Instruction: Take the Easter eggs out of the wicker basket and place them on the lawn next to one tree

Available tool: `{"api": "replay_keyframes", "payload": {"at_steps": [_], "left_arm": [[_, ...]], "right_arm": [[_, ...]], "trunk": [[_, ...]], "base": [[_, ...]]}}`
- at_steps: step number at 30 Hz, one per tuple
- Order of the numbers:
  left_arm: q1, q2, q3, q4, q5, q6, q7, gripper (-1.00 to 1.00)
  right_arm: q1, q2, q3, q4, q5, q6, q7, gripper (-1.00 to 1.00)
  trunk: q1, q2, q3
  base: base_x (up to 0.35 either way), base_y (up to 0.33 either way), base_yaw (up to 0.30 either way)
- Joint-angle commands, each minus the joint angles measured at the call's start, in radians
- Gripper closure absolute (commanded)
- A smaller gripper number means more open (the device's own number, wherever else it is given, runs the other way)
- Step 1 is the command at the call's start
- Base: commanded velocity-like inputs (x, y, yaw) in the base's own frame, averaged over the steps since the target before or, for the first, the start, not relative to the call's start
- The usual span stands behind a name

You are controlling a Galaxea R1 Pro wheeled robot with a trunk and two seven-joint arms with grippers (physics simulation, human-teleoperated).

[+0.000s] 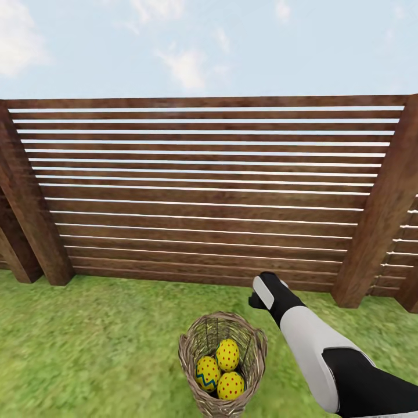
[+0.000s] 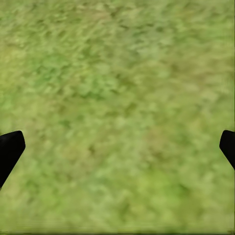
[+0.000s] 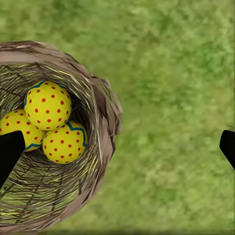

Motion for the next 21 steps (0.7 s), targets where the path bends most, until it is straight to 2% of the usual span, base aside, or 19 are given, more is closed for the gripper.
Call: {"api": "replay_keyframes", "payload": {"at_steps": [1, 21], "left_arm": [[0.000, 0.000, 0.000, 0.005, 0.005, 0.000, 0.000, -1.00], [-0.005, 0.001, 0.000, 0.013, 0.005, 0.001, 0.000, -1.00]], "right_arm": [[0.000, 0.000, -0.001, -0.001, -0.008, 0.002, -0.008, -1.00], [0.002, 0.001, 0.004, -0.004, -0.008, -0.002, -0.008, -1.00]], "trunk": [[0.000, 0.000, -0.001], [0.000, 0.000, -0.001]], "base": [[0.000, 0.000, 0.000], [0.000, 0.000, -0.001]]}}
